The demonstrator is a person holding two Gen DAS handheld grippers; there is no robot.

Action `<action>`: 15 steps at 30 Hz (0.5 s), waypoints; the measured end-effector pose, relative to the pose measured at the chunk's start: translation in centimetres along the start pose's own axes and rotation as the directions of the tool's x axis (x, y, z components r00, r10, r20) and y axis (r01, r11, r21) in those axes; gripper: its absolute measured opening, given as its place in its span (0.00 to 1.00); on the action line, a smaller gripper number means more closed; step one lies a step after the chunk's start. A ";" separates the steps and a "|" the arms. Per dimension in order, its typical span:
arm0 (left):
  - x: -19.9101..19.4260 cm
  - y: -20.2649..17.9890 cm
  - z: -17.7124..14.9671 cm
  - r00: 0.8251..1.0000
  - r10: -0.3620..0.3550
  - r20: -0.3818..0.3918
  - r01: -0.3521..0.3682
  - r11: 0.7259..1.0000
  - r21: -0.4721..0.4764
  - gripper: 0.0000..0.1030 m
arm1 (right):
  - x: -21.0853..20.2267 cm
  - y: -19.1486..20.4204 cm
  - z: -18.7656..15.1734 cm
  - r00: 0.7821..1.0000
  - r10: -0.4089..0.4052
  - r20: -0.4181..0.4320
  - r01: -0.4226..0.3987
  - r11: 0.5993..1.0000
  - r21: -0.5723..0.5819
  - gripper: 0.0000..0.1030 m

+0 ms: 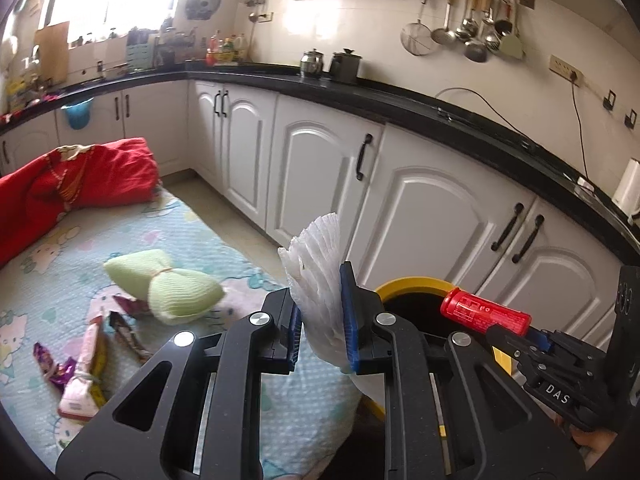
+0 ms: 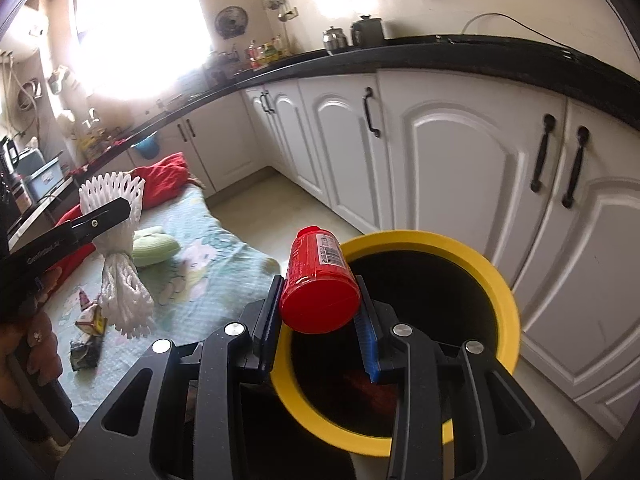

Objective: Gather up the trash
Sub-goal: 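Carry the red cylinder and white mesh bag over the yellow bin with both tools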

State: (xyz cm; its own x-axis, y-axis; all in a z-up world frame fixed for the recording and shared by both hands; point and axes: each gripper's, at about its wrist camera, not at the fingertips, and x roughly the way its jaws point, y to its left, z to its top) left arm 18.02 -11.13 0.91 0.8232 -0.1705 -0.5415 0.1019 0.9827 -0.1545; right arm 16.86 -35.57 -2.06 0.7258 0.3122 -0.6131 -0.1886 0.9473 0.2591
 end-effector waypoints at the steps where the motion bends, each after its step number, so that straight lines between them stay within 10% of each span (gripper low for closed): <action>1: 0.3 -0.4 -0.1 1.000 -0.004 -0.003 0.004 1.000 0.006 0.12 | 0.0 -0.4 -0.1 1.000 -0.007 -0.001 0.007 1.000 0.007 0.31; 15: 3.5 -5.2 -1.2 0.999 -0.029 -0.022 0.031 0.996 0.083 0.12 | 0.7 -4.1 -1.7 0.997 -0.071 -0.038 0.073 0.995 0.067 0.31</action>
State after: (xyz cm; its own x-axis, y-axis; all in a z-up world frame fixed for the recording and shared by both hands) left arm 19.68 -16.90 -1.13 0.8073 -0.2006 -0.5549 0.1733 0.9796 -0.1019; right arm 17.01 -39.07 -4.86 0.7115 0.2470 -0.6578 -0.0902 0.9605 0.2631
